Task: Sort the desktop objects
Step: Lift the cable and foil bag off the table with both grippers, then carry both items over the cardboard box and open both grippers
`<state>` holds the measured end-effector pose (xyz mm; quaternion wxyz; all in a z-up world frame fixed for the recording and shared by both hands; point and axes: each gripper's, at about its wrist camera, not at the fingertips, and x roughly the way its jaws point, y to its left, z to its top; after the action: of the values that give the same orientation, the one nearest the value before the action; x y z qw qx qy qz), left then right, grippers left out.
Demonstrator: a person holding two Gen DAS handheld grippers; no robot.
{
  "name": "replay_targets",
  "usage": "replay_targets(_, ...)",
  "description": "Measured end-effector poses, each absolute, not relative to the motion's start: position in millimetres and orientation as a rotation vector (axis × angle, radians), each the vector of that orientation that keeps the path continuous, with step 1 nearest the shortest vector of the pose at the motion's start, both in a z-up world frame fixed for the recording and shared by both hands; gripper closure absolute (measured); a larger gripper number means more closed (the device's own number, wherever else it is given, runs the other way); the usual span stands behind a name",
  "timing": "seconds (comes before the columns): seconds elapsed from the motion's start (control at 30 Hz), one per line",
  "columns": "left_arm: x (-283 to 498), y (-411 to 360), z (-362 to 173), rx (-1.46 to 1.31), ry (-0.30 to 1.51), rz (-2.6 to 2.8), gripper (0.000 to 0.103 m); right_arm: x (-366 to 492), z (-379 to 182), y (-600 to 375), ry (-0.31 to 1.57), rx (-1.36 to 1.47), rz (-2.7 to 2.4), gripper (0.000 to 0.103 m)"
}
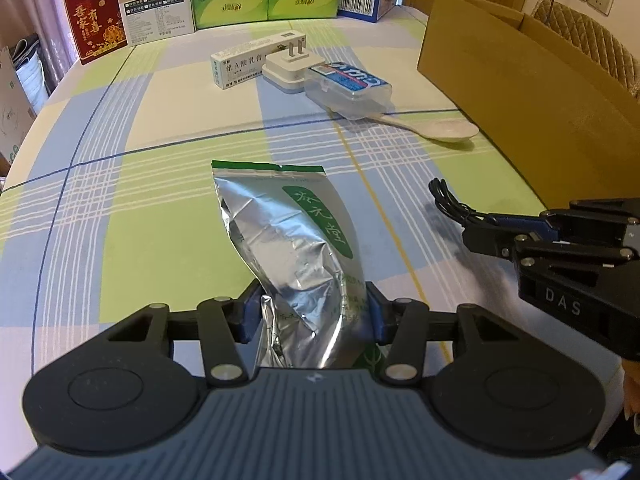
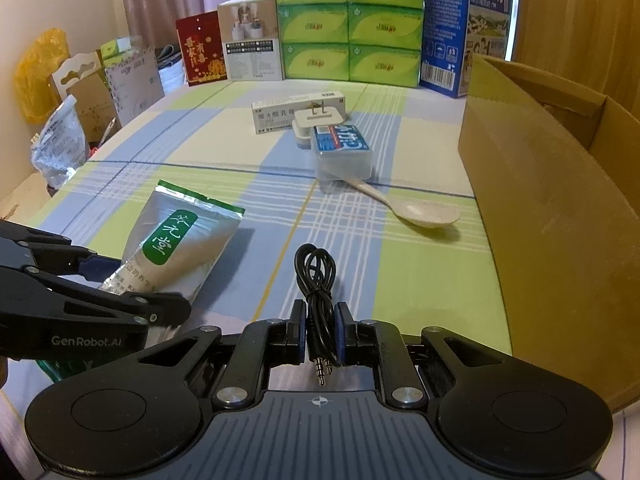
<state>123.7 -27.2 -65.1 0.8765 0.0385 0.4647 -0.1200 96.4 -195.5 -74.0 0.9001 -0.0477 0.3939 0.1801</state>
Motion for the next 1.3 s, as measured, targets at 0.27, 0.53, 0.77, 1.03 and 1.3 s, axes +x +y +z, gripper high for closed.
replay_targets(0.27,108,-34,-39,0.062,0.941,-0.252,0.057,83,-51,-201,0.769,-0.097,0.37,0.092)
replay_targets(0.53,79,-46,-4,0.035,0.904,-0.271,0.057,55,-17,-223,0.729,-0.037,0.343,0.092)
replay_targets(0.77,57,-67,29,0.034,0.852,-0.308,0.057,32,22,-244,0.667,-0.023,0.309,0.092)
replay_targets(1.03,47,-104,58,0.048,0.808,-0.373,0.057,14,54,-283,0.614,-0.008,0.233,0.092)
replay_targets(1.3,48,-149,77,0.043,0.784,-0.454,0.057,5,73,-333,0.587,0.004,0.138,0.092)
